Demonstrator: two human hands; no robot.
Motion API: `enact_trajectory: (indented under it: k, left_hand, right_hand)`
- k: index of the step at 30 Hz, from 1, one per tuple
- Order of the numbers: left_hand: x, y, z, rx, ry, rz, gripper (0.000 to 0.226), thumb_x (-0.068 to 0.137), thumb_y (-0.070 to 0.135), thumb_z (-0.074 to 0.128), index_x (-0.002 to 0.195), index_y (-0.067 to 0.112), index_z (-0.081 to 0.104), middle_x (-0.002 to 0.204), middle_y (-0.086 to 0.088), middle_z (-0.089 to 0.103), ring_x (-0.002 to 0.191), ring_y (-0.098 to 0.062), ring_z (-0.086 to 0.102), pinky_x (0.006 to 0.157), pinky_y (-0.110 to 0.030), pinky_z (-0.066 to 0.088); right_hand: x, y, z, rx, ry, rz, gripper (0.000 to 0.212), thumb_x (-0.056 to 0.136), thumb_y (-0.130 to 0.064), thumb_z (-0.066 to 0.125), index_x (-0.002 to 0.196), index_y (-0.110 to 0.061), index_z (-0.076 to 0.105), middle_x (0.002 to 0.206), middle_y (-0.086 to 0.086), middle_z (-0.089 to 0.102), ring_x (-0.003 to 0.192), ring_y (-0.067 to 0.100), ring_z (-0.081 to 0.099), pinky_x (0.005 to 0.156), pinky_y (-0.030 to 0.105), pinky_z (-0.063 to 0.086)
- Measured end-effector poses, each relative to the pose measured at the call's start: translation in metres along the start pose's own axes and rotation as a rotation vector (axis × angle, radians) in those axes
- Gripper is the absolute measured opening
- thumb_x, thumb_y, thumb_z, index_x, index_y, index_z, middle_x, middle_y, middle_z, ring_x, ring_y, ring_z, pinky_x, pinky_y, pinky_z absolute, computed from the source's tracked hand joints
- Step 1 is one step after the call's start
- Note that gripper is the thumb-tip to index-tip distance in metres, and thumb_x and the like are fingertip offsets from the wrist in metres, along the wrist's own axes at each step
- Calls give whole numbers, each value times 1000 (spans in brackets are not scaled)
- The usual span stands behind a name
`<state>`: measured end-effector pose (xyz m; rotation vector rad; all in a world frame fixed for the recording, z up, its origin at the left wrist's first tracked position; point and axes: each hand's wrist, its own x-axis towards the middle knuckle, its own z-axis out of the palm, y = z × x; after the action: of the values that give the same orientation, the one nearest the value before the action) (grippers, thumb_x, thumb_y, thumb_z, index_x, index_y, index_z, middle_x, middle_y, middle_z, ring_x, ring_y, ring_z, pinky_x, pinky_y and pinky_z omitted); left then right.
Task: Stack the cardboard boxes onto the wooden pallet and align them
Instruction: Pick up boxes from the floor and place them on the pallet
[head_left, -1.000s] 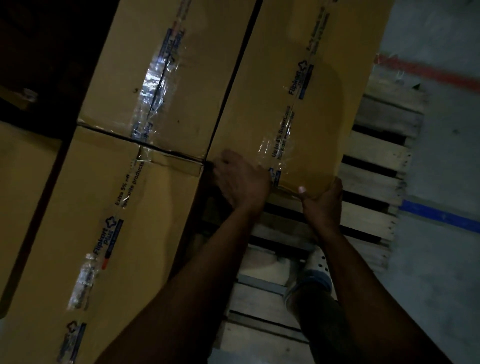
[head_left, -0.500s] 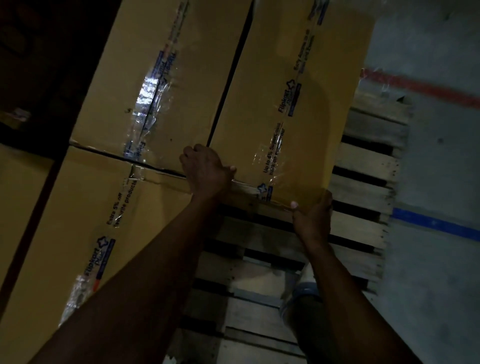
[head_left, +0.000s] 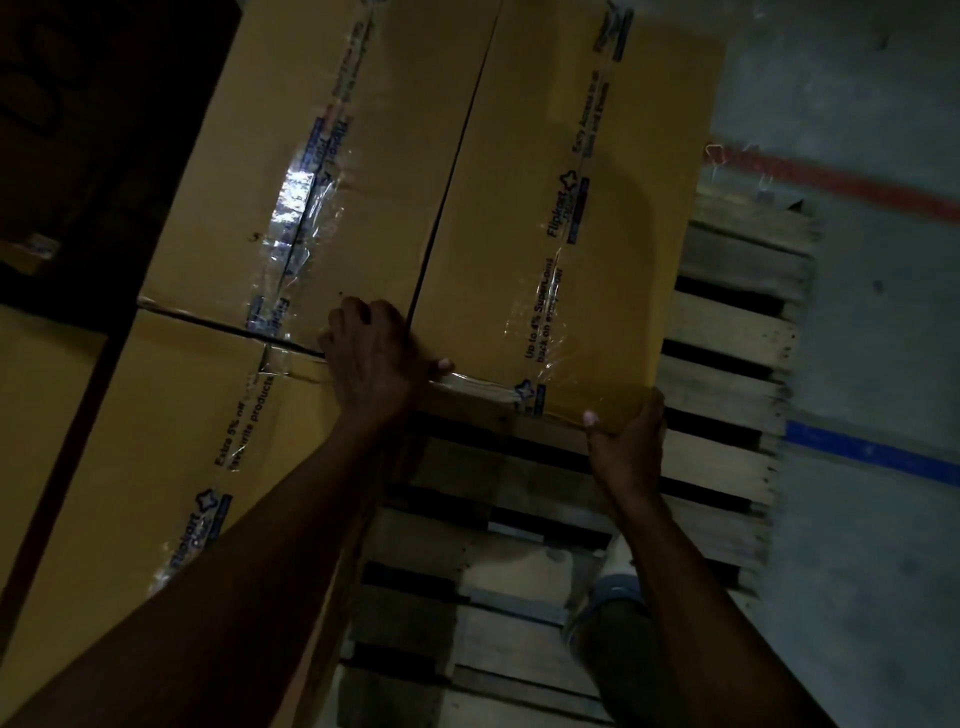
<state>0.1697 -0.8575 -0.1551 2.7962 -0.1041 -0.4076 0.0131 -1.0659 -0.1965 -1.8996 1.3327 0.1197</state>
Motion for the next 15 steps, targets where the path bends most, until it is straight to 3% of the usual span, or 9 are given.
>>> enact_trajectory:
  k: [3,5,8,11,15]
  left_hand:
    - [-11,-34,1,-78,10,248,76,63,50,88,121,6,65,121,-23,54,110,-41,50,87,-42,39]
    - [-11,-48,0,-124,-13,299,77,62,47,85,124,5,67,118,-20,58,105,-39,52,83,-38,39]
    - [-9,-56,-2,-235,-9,249,65,66,31,93,124,9,72,120,-12,68,108,-33,58,85,-38,48]
    - [-14,-61,4,-291,41,204,56,69,28,92,119,13,75,126,-5,70,111,-22,63,90,-31,48]
    - [-17,-65,13,-392,51,154,49,69,28,91,113,13,77,121,-2,73,113,-15,65,97,-9,39]
  right_hand:
    - [-1,0,0,4,-6,-4,88,90,-26,73,158,-12,19,155,18,33,136,37,42,106,44,41]
    - [-1,1,0,19,0,-13,88,90,-26,74,158,-11,21,155,18,34,137,36,42,107,42,40]
    - [-1,0,-1,54,8,-4,89,89,-27,75,158,-12,22,156,15,35,138,33,42,108,40,40]
    - [-1,1,0,88,25,8,91,88,-27,76,159,-15,21,158,11,35,139,31,43,110,38,39]
    - [-2,0,0,94,41,20,92,88,-26,76,160,-16,20,159,9,34,140,30,41,112,38,38]
